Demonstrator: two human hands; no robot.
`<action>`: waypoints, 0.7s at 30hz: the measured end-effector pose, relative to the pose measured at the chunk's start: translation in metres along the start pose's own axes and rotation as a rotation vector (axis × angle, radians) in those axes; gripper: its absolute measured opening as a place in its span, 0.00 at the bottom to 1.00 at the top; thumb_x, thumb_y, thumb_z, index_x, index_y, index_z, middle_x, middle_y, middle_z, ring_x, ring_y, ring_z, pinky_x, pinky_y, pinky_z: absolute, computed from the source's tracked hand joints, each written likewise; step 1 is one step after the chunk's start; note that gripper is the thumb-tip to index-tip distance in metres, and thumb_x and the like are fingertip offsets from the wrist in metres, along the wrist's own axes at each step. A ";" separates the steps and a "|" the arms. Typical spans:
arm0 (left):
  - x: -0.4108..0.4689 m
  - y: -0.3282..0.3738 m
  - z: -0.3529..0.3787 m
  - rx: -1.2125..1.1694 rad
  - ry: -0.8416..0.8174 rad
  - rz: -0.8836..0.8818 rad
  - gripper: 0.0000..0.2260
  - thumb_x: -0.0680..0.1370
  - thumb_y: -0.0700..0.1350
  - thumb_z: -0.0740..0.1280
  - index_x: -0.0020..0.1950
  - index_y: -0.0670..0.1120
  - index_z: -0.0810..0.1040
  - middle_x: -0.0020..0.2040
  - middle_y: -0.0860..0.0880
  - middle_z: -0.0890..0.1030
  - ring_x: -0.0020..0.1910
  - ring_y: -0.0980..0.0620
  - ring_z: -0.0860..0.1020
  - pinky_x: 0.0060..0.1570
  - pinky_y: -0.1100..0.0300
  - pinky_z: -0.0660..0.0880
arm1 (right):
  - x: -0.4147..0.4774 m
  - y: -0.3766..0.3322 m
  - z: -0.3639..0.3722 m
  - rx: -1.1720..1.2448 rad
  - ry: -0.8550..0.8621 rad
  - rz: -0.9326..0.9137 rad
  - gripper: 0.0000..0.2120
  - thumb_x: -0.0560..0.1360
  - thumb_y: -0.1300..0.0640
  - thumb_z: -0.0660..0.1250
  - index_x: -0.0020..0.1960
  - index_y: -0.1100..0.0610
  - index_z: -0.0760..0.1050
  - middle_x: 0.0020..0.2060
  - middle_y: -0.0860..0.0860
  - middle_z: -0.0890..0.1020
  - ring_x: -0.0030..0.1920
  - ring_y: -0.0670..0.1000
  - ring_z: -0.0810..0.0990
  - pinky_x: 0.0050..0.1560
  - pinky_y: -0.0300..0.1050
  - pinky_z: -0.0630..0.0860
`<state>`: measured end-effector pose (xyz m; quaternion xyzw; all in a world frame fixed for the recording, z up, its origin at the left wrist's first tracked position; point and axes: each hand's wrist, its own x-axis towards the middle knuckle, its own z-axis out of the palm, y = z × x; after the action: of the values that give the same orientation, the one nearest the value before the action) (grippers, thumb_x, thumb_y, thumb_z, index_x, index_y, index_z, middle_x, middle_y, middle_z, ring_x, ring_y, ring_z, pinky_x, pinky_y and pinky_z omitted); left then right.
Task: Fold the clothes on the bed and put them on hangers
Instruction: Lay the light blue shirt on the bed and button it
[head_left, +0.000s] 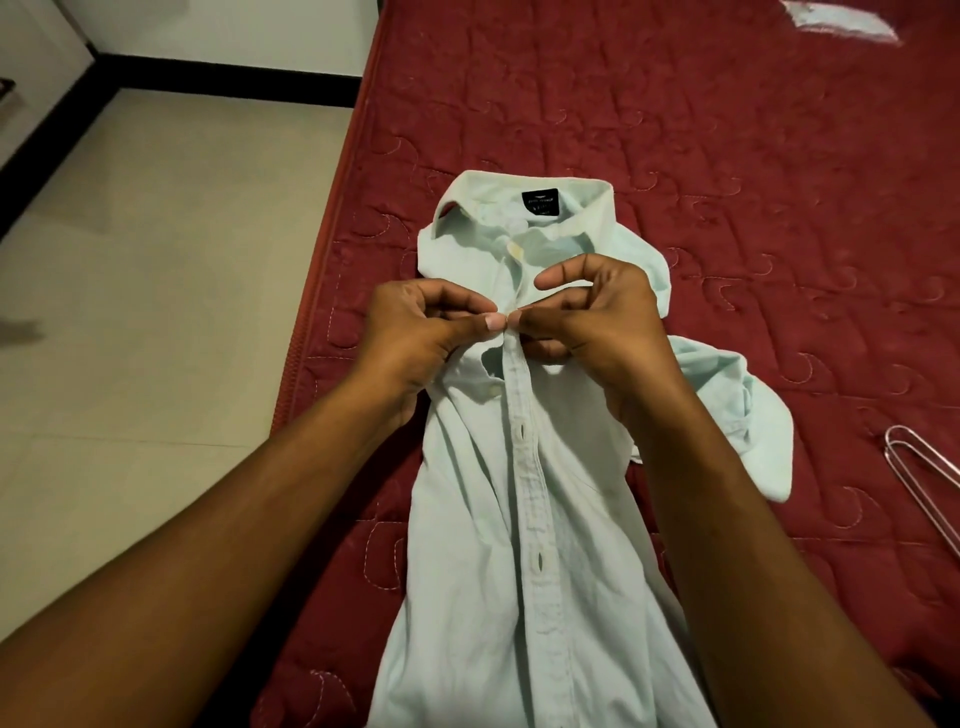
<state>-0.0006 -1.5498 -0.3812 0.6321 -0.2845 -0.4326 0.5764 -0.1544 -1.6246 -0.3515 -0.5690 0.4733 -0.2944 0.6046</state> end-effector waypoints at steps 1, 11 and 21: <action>0.000 -0.001 0.001 0.005 0.004 -0.005 0.11 0.69 0.34 0.79 0.49 0.32 0.83 0.42 0.39 0.86 0.37 0.51 0.84 0.40 0.64 0.79 | 0.000 0.001 0.001 -0.012 0.013 -0.017 0.15 0.69 0.70 0.78 0.50 0.59 0.77 0.36 0.61 0.86 0.34 0.61 0.84 0.38 0.55 0.85; 0.004 -0.006 0.003 0.036 -0.019 -0.074 0.07 0.71 0.36 0.78 0.45 0.34 0.84 0.40 0.41 0.86 0.36 0.51 0.83 0.39 0.62 0.80 | 0.001 0.005 0.003 0.197 0.017 0.105 0.14 0.72 0.74 0.73 0.52 0.62 0.73 0.36 0.64 0.85 0.33 0.60 0.86 0.38 0.53 0.85; 0.004 -0.006 0.003 0.069 -0.032 -0.028 0.02 0.73 0.35 0.76 0.45 0.39 0.86 0.45 0.37 0.85 0.41 0.46 0.82 0.47 0.52 0.80 | 0.003 0.009 0.002 0.206 0.040 0.168 0.24 0.64 0.74 0.80 0.54 0.61 0.75 0.42 0.66 0.86 0.39 0.64 0.87 0.45 0.56 0.86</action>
<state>-0.0020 -1.5533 -0.3881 0.6488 -0.2995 -0.4406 0.5434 -0.1530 -1.6250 -0.3610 -0.4560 0.4985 -0.3011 0.6730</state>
